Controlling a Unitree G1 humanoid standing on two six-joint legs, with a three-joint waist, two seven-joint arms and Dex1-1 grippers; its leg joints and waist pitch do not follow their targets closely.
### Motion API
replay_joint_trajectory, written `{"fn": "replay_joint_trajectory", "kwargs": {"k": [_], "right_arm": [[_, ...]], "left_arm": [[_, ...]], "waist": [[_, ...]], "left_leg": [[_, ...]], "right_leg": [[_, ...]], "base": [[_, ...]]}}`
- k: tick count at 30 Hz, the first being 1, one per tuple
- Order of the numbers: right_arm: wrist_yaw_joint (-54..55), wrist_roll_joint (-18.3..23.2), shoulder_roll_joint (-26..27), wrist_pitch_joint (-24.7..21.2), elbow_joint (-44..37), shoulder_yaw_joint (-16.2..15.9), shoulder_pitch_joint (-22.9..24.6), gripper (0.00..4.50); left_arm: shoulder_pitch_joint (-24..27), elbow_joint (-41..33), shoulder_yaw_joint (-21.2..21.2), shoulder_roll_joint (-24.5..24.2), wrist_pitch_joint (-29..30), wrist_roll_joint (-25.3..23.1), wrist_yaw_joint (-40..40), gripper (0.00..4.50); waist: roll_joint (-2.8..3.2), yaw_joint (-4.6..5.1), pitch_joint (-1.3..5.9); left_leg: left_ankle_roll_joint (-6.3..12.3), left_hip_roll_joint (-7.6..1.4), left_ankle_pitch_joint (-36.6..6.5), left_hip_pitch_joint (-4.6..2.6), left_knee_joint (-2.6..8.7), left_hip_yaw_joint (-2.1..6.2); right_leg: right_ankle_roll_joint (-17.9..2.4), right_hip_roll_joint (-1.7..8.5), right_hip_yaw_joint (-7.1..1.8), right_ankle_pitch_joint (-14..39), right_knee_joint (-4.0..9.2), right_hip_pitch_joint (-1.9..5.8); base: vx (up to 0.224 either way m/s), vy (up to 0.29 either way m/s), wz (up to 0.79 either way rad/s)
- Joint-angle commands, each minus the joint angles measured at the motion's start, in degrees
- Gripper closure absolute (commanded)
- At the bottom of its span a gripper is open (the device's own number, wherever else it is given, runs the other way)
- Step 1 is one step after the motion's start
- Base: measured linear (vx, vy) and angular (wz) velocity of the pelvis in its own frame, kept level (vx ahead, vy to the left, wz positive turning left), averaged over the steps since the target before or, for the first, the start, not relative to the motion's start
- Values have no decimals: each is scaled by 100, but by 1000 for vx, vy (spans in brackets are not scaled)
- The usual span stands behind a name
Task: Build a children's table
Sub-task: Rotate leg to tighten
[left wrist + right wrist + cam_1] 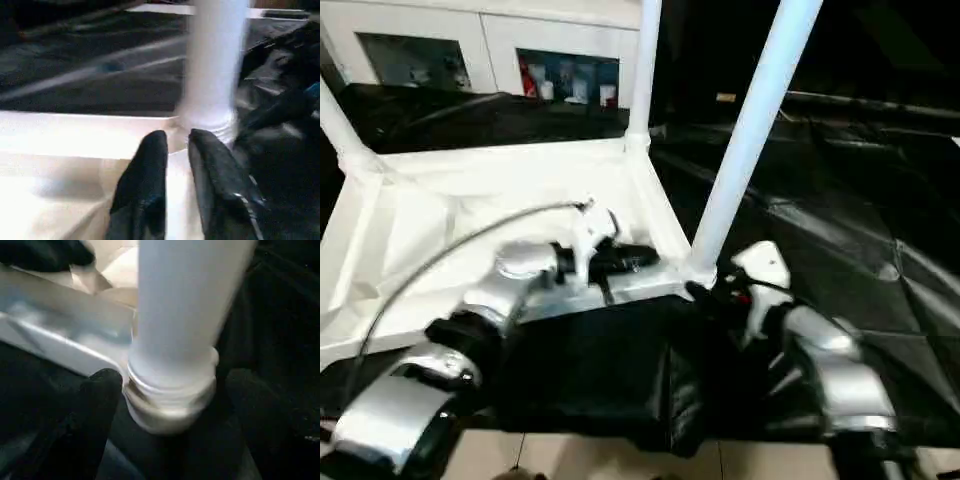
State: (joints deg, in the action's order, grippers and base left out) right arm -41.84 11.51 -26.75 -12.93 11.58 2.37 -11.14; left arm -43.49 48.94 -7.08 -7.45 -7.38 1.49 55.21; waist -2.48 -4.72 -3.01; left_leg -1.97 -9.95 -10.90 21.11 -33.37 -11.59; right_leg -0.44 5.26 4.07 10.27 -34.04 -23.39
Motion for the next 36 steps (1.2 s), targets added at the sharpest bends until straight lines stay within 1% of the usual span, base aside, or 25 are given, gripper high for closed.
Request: {"fn": "replay_joint_trajectory", "kwargs": {"k": [1, 3, 5, 7, 9, 10, 11, 12, 14, 15, 16, 17, 19, 22, 23, 24, 25, 26, 27, 30, 31, 32, 33, 34, 36], "right_arm": [[-192, 141, -163, 27, -153, 193, 45, 77], [-529, 278, -419, -52, -332, 222, 168, 77], [-762, 377, -552, -125, -449, 219, 257, 77], [-1103, 541, -691, -294, -612, 172, 356, 77], [-1245, 606, -720, -388, -691, 94, 391, 77], [-1354, 637, -722, -420, -756, -11, 409, 77], [-1404, 650, -686, -440, -799, -107, 400, 77], [-1422, 664, -627, -461, -824, -191, 369, 77], [-1289, 586, -347, -384, -690, -374, 174, 77], [-1271, 577, -316, -376, -670, -392, 149, 77], [-1220, 555, -177, -359, -585, -477, 42, 77], [-1145, 488, 72, -329, -443, -608, -143, 77], [-1064, 441, 258, -290, -319, -674, -271, 77], [-693, 268, 712, -117, 112, -766, -600, 77], [-584, 207, 818, -68, 214, -828, -680, 77], [-549, 191, 862, -66, 239, -855, -705, 77], [-539, 200, 923, -80, 240, -903, -723, 77], [-669, 259, 944, -147, 76, -1005, -660, 77], [-747, 290, 926, -168, -19, -1048, -619, 77], [-942, 317, 745, -195, -227, -1031, -495, 77], [-993, 316, 666, -195, -284, -1010, -451, 77], [-1042, 325, 588, -193, -335, -963, -404, 77], [-1057, 334, 566, -189, -345, -938, -389, 77], [-1070, 345, 490, -198, -407, -896, -341, 77], [-1094, 360, 296, -246, -586, -798, -205, 77]], "left_arm": [[127, -323, 118, -205, 145, 18, -55, 324], [391, -915, 282, -607, 453, 87, -16, 315], [613, -1349, 331, -864, 748, 183, 206, 302], [1050, -2110, 297, -1288, 1348, 361, 742, 275], [1291, -2482, 265, -1463, 1646, 484, 997, 268], [1537, -2848, 208, -1628, 1925, 643, 1222, 268], [1745, -3152, 170, -1749, 2166, 807, 1395, 238], [1940, -3453, 131, -1863, 2404, 986, 1507, 238], [2357, -4113, 94, -2089, 2994, 1420, 1622, 232], [2396, -4175, 94, -2110, 3052, 1457, 1621, 214], [2556, -4412, 96, -2214, 3275, 1604, 1642, 214], [2799, -4781, 193, -2344, 3601, 1738, 1621, 200], [2952, -4972, 277, -2419, 3764, 1812, 1617, 191], [3284, -5338, 424, -2651, 4067, 1807, 1628, 176], [3360, -5392, 430, -2709, 4042, 1739, 1582, 157], [3380, -5385, 434, -2709, 3965, 1668, 1531, 151], [3381, -5361, 433, -2677, 3862, 1575, 1372, 151], [3228, -5146, 365, -2516, 3521, 1337, 1010, 138], [3132, -5049, 307, -2451, 3376, 1244, 846, 126], [2727, -4770, 126, -2202, 3286, 1162, 623, 103], [2592, -4654, 60, -2119, 3200, 1121, 604, 93], [2434, -4533, 15, -2010, 3175, 1118, 576, 82], [2377, -4503, 11, -1965, 3204, 1143, 565, 74], [2226, -4385, -36, -1879, 3157, 1093, 515, 74], [1907, -4144, -152, -1700, 3108, 1015, 479, 61]], "waist": [[-101, -7, 340], [-84, -9, 330], [-69, -14, 328], [-104, -16, 320], [-60, -20, 326], [-82, -11, 312], [-74, -19, 296], [-74, -19, 296], [-49, -10, 281], [-25, -2, 283], [-32, 12, 268], [-13, 24, 276], [-21, 50, 262], [-14, 95, 265], [-59, 93, 274], [-36, 94, 276], [-75, 85, 278], [-82, 68, 282], [-134, 61, 286], [-77, 3, 308], [-90, -21, 307], [-104, -36, 306], [-94, -25, 314], [-112, -25, 319], [-103, -12, 331]], "left_leg": [[586, -368, -989, -54, 348, 149], [487, -384, -1074, -66, 357, 160], [457, -403, -1028, -72, 366, 162], [460, -416, -940, -68, 375, 163], [422, -423, -917, -102, 375, 154], [442, -410, -902, -81, 380, 145], [384, -423, -963, -84, 399, 149], [384, -423, -963, -84, 399, 149], [257, -403, -1187, -102, 413, 141], [146, -416, -1277, -111, 429, 161], [139, -397, -1334, -92, 441, 151], [7, -405, -1467, -125, 444, 167], [-19, -383, -1514, -94, 459, 170], [-110, -370, -1553, -113, 458, 175], [-112, -370, -1481, -121, 456, 177], [-109, -369, -1433, -118, 459, 178], [-84, -368, -1358, -125, 451, 168], [-58, -370, -1300, -123, 444, 165], [-32, -371, -1259, -118, 444, 157], [-95, -372, -1102, -130, 443, 162], [-107, -363, -1130, -187, 422, 138], [-107, -358, -1143, -191, 416, 133], [-121, -347, -1123, -130, 424, 151], [-124, -346, -1121, -121, 420, 153], [-117, -339, -1155, -118, 397, 159]], "right_leg": [[-1367, 406, -269, 963, 382, 344], [-1244, 411, -275, 1300, 394, 330], [-1223, 400, -283, 1253, 374, 313], [-1280, 405, -292, 1168, 345, 305], [-1343, 396, -295, 1092, 324, 280], [-1346, 378, -297, 1084, 342, 274], [-1374, 392, -303, 1135, 327, 268], [-1374, 392, -303, 1135, 327, 268], [-1338, 384, -310, 1469, 374, 238], [-1347, 391, -308, 1514, 353, 232], [-1296, 368, -307, 1623, 383, 231], [-1247, 377, -308, 1765, 373, 218], [-1180, 360, -309, 1885, 392, 225], [-1102, 349, -318, 1982, 395, 201], [-1073, 350, -323, 1923, 374, 207], [-1071, 343, -323, 1862, 375, 208], [-1041, 331, -325, 1759, 366, 206], [-1036, 331, -329, 1589, 354, 213], [-1015, 326, -324, 1546, 363, 225], [-1025, 324, -323, 1132, 302, 242], [-1032, 300, -320, 1013, 322, 208], [-1055, 306, -324, 967, 315, 212], [-1078, 323, -328, 915, 298, 274], [-1085, 332, -327, 927, 299, 283], [-1107, 337, -326, 939, 306, 299]], "base": [[0, 0, 0], [0, 0, 0], [0, 0, 0], [0, 0, 0], [0, 0, 0], [0, 0, 0], [0, 0, 0], [0, 0, 0], [0, 0, 0], [0, 0, 0], [0, 0, 0], [0, 0, 0], [0, 0, 0], [0, 0, 0], [0, 0, 0], [0, 0, 0], [0, 0, 0], [0, 0, 0], [0, 0, 0], [0, 0, 0], [0, 0, 0], [0, 0, 0], [0, 0, 0], [0, 0, 0], [0, 0, 0]]}}
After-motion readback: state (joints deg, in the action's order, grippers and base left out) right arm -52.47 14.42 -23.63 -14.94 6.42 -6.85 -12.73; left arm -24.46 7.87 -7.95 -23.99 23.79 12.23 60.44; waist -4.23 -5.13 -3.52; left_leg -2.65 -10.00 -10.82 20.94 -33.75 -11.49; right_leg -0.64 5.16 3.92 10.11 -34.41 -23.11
